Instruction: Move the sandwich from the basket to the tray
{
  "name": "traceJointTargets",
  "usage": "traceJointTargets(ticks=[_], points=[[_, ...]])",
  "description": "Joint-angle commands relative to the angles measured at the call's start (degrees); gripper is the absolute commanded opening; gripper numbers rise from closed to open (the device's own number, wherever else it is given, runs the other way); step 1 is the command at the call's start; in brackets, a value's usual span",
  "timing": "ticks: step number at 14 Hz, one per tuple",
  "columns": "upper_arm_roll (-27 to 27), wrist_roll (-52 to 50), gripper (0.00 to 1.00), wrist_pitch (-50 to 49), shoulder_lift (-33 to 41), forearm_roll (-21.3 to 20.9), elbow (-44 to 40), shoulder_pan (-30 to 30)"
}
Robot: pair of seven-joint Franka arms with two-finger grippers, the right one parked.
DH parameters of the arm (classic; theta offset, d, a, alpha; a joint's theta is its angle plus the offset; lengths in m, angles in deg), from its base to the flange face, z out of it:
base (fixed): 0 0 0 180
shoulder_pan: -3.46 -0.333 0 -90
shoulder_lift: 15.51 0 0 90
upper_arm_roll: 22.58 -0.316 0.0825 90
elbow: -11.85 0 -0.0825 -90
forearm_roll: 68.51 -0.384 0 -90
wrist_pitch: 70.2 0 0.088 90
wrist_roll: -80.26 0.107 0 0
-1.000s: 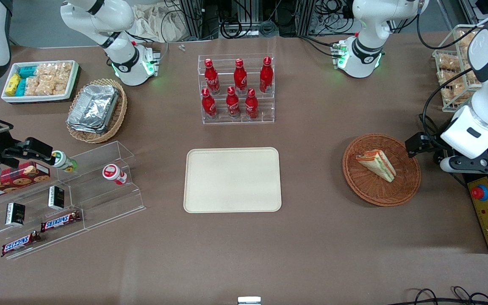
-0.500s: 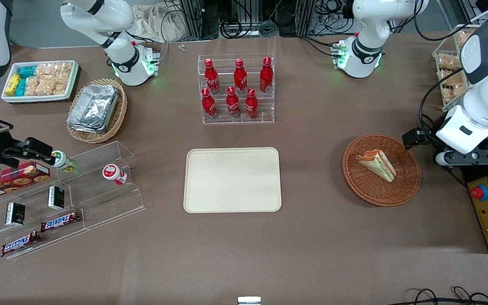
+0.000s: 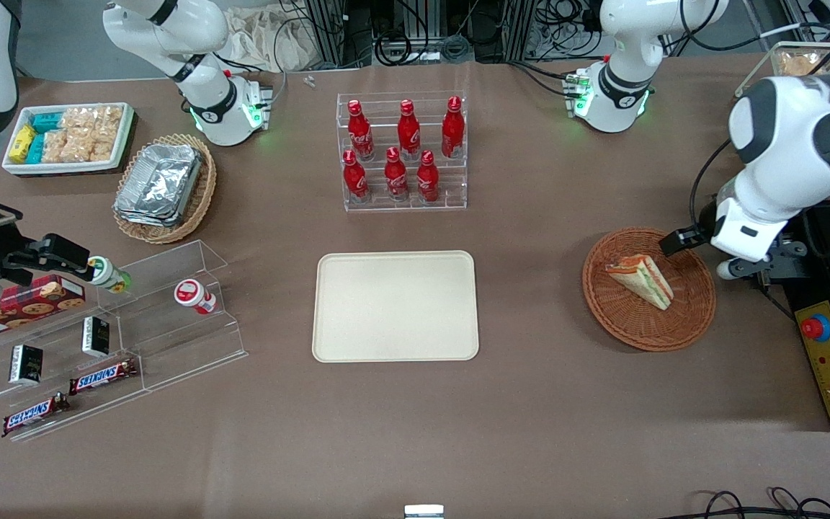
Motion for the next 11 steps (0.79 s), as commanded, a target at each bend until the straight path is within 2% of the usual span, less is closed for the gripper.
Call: traceJointTargets(ticks=[1, 4, 11], points=[[0.2, -6.5, 1.0, 2.78, -0.1, 1.18, 2.33, -0.67], [0.2, -7.92, 1.0, 6.12, -3.62, 5.57, 2.42, -0.76], [0.2, -17.32, 1.0, 15.79, -9.33, 5.58, 5.76, -0.76]])
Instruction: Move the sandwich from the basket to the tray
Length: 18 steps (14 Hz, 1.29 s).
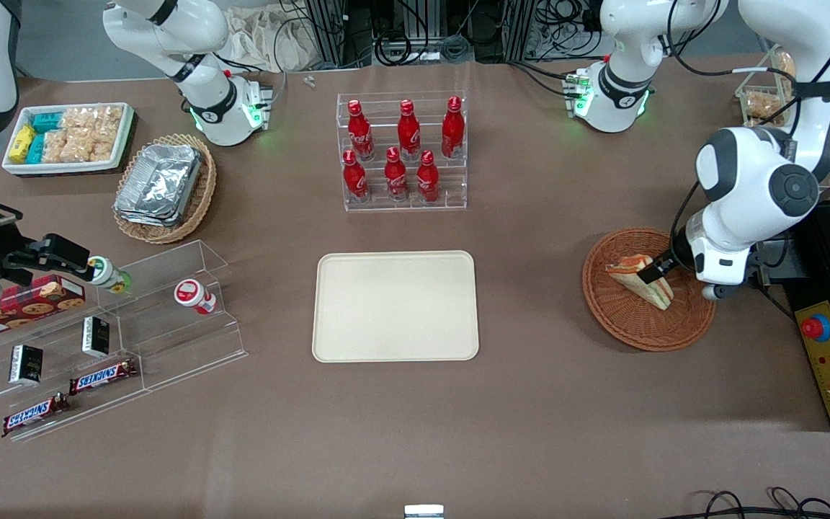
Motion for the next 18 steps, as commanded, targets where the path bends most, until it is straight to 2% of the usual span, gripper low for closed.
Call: traceJointTargets(ticks=[1, 6, 8, 11, 12, 13, 14, 16, 17, 18], points=[[0.27, -3.83, 1.0, 4.55, -1.47, 0.8, 1.41, -0.26], [0.36, -6.48, 1.0, 8.42, -3.85, 0.8, 2.46, -0.08], [0.36, -8.06, 1.0, 14.2, -4.11, 0.8, 6.05, 0.18], [0.36, -8.15, 0.99, 15.02, -4.2, 0.71, 6.42, 0.18], [0.36, -8.15, 0.89, 14.85, -4.12, 0.71, 6.34, 0.18], [0.36, -8.41, 0.7, 14.67, -3.94, 0.71, 6.07, 0.18], [0.45, -8.5, 0.41, 14.58, -3.76, 0.71, 6.07, 0.27], [0.63, -8.77, 0.06, 14.41, -3.33, 0.71, 5.9, 0.35], [0.71, -8.85, 0.0, 13.89, -2.54, 0.71, 5.72, 0.35], [0.71, -8.94, 0.0, 11.79, -1.31, 0.71, 5.46, 0.35]])
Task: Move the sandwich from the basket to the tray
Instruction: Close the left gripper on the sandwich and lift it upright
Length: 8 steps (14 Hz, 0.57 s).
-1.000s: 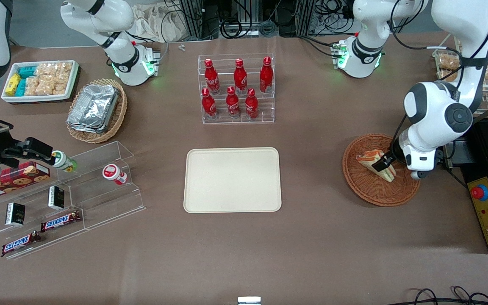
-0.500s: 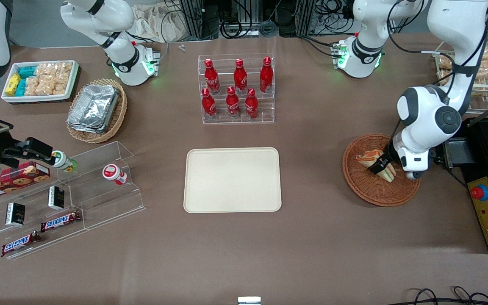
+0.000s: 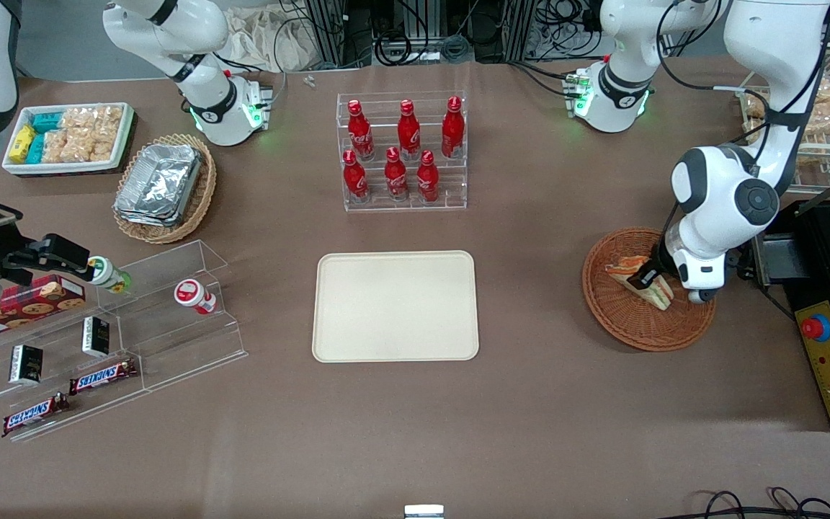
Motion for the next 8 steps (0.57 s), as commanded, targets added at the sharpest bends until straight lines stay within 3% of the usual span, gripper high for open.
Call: traceJointTargets(ticks=[1, 4, 8], points=[[0.19, -2.84, 0.0, -3.16, 5.15, 0.15, 0.1, 0.22], [0.28, -4.25, 0.0, -14.74, 9.56, 0.24, -6.02, 0.13], [0.36, -3.73, 0.0, -36.2, 6.93, 1.02, -27.2, 0.31]])
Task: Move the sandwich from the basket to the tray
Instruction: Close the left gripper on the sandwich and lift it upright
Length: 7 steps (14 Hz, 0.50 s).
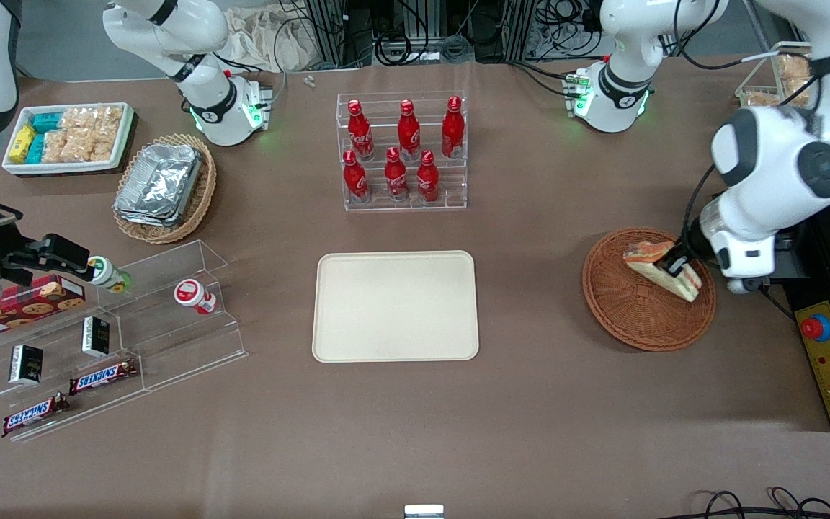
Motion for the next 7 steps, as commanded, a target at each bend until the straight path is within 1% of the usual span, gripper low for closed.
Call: traceJointTargets(ticks=[1, 2, 4, 6, 7], points=[[0.31, -0.35, 0.0, -9.49, -3.38, 1.04, -12.75, 0.51], [0.4, 0.0, 0.0, -11.34, -3.64, 1.04, -15.04, 0.78], [1.88, 0.17, 0.0, -12.06, -4.43, 0.95, -17.78, 1.39], [3.64, 4.63, 0.0, -12.15, -4.61, 0.86, -18.06, 2.88], [4.95, 4.75, 0.0, -11.8, -5.31, 0.34, -18.32, 3.93]])
